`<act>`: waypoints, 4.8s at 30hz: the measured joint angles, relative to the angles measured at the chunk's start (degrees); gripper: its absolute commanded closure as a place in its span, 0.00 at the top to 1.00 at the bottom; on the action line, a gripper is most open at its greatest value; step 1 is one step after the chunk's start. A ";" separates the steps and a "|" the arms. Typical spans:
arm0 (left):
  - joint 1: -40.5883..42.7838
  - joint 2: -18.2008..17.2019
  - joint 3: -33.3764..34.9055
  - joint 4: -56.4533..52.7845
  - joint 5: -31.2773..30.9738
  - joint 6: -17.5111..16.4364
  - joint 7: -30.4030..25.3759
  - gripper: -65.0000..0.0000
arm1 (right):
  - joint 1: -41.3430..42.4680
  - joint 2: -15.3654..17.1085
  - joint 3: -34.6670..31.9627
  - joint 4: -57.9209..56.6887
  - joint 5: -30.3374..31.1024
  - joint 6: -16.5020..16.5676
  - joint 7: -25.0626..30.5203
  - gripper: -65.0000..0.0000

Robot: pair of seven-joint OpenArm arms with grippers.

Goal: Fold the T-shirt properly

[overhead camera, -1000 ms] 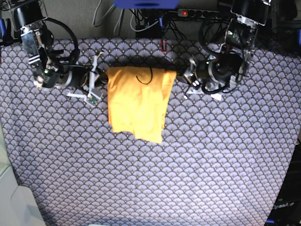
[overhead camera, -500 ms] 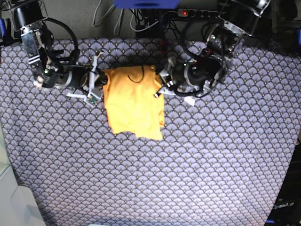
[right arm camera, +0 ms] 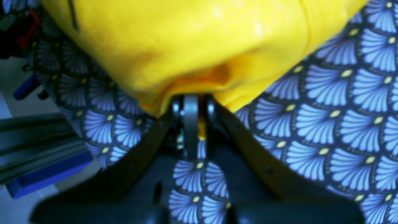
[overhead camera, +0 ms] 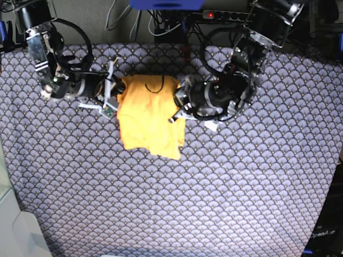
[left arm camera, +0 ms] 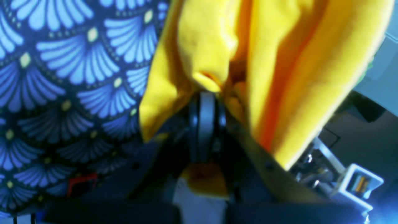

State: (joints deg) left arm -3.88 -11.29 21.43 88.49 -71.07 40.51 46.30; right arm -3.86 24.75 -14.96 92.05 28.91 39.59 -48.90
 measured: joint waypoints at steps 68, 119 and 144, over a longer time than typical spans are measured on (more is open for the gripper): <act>18.64 -15.76 -22.47 15.23 -0.15 -0.22 4.00 0.00 | -1.70 -8.22 1.64 19.43 2.56 0.02 -7.56 0.03; 19.32 -14.88 -23.06 16.31 -0.02 -0.22 9.20 0.00 | 9.51 -7.54 -21.73 -13.88 3.06 0.24 19.37 0.03; 19.54 -14.88 -23.06 16.17 2.45 -0.22 9.35 0.00 | 10.64 -0.15 -10.62 -10.03 2.75 0.04 16.59 0.03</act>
State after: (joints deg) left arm 15.66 -26.17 -1.63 104.66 -68.62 40.29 55.66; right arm 6.79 24.60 -25.58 82.02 31.66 39.64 -32.32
